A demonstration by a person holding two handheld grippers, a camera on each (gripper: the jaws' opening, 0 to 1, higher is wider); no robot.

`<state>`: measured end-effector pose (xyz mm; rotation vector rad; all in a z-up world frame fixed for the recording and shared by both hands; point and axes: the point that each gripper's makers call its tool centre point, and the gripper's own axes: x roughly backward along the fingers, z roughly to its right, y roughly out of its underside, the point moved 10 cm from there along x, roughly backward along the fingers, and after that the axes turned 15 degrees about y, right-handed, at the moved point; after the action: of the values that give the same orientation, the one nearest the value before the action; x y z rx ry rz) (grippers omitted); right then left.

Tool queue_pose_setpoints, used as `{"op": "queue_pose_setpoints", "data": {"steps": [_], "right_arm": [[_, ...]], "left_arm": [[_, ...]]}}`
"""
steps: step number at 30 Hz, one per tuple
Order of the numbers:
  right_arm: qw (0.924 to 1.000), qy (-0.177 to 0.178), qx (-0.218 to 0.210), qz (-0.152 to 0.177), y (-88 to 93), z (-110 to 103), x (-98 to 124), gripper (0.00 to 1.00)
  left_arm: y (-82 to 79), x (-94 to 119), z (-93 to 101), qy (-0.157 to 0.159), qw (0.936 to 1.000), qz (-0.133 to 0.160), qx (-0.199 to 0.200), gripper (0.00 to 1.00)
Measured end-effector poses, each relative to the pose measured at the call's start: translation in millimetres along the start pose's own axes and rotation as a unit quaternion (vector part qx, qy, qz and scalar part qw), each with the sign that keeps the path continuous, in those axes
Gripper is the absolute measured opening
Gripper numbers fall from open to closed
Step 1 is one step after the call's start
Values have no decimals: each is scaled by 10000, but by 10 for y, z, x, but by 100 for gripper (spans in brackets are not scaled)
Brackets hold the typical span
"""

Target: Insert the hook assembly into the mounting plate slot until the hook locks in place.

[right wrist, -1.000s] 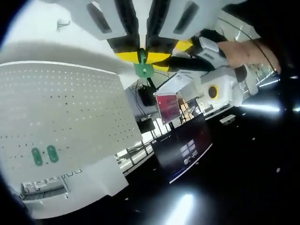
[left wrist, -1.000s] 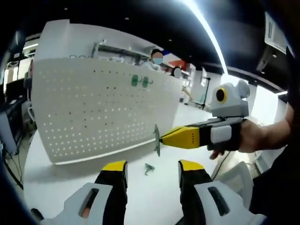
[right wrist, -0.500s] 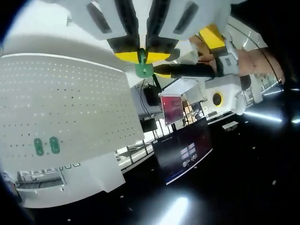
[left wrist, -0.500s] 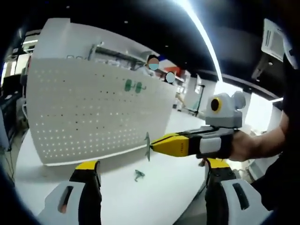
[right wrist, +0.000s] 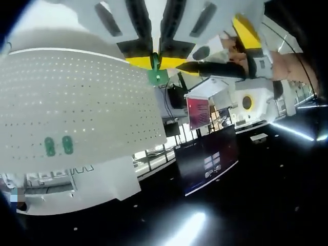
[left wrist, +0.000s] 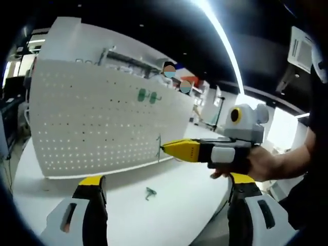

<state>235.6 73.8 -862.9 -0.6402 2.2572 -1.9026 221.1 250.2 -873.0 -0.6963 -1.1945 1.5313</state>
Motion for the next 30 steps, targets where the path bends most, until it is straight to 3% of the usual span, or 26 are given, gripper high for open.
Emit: {"op": "queue_pose_setpoints", "data": {"steps": [9, 11, 13, 18, 20, 30], "right_arm": [[9962, 721, 191, 455, -169, 282, -84, 0], [9891, 1101, 567, 798, -274, 400, -78, 0], [9862, 1269, 510, 934, -325, 475, -77, 0], [9815, 1572, 422, 1012, -407, 708, -116, 0], [9786, 1733, 370, 1045, -428, 796, -127, 0], [9641, 2299, 250, 1302, -602, 1194, -238, 0]], "left_arm": [[24, 14, 9, 20, 10000, -30, -23, 100], [36, 26, -5, -21, 10000, -80, 22, 100], [37, 43, -25, -104, 9999, -46, -12, 100], [44, 59, -49, -156, 9999, -32, 24, 100], [45, 59, -56, -256, 9994, -121, -219, 99], [67, 39, -88, -236, 9995, -196, -93, 98]]}}
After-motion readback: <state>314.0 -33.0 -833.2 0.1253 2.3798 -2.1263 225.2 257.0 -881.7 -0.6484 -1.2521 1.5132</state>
